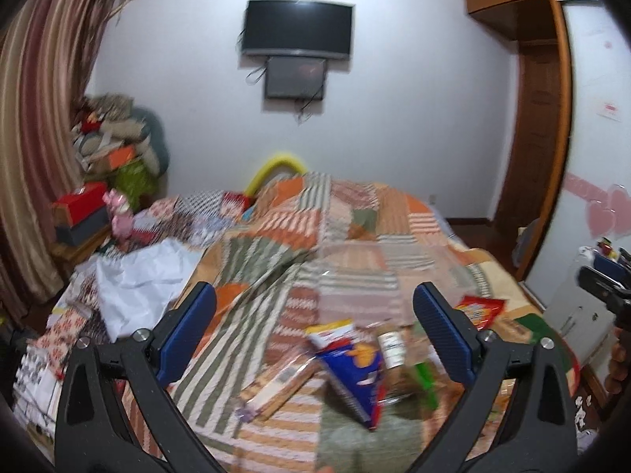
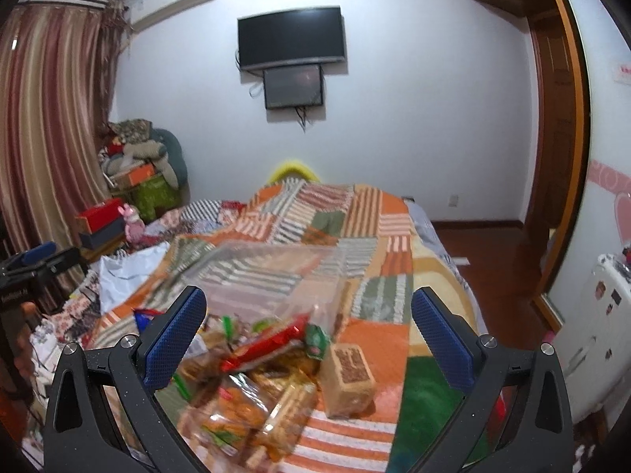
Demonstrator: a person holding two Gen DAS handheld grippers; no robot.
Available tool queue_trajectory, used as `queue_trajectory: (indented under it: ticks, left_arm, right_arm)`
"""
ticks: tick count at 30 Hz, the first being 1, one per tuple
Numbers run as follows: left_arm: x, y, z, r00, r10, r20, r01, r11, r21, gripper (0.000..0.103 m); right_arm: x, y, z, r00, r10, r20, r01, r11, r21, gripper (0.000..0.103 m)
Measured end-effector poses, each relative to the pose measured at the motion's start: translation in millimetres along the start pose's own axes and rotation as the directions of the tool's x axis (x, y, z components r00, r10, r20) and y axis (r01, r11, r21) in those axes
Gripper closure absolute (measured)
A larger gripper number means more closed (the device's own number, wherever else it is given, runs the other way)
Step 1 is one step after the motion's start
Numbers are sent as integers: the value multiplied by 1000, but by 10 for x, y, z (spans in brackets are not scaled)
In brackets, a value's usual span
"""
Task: Organize snacks
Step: 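Grasp the clear wafer pack with the left gripper while the right grasps the brown-printed bread block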
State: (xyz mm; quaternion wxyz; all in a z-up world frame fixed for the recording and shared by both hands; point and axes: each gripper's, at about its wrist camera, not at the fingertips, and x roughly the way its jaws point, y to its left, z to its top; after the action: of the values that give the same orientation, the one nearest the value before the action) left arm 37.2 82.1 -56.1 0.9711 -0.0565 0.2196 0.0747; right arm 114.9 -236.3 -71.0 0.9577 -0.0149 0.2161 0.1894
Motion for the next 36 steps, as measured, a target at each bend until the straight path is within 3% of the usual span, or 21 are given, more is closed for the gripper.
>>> queue_trajectory:
  ticks: [2,6,8,13,26,31,36]
  left_arm:
    - [135,118,-44,999,19,-42,-20,1000,-19,16]
    - [444,349,-171,990,50,-132,-56,997,-43,24]
    - [568,413,-239,983,49,-176,-58,997,-45,35]
    - [912,543,-459,952,18,-306,-37,998,-57,48]
    - [1421,523,-844,885,-46,-464,34,999,-33,49]
    - [1536,549,-846,881,-86,-466,64,996,-63,46]
    - [1609,573,-848,866,-144,-479,103,988,-113,44]
  right_arm:
    - [59,-54,-37,999,-11,-31,11,1000,9,0]
    - [194,-141,-119,995,-25,-100,27,999,25,0]
    - [281,-174,-176,990,-26,-141,31,999,30,4]
    - [455,-242,-297,973,-29,-228,39,999,37,12]
    - [813,-452,-531,919,40,-392,12,991,130,33]
    - [893,-496,-591,904,64,-422,-4,990,142,46]
    - [961,-495,-648,887,102,-450,-27,985,170,57]
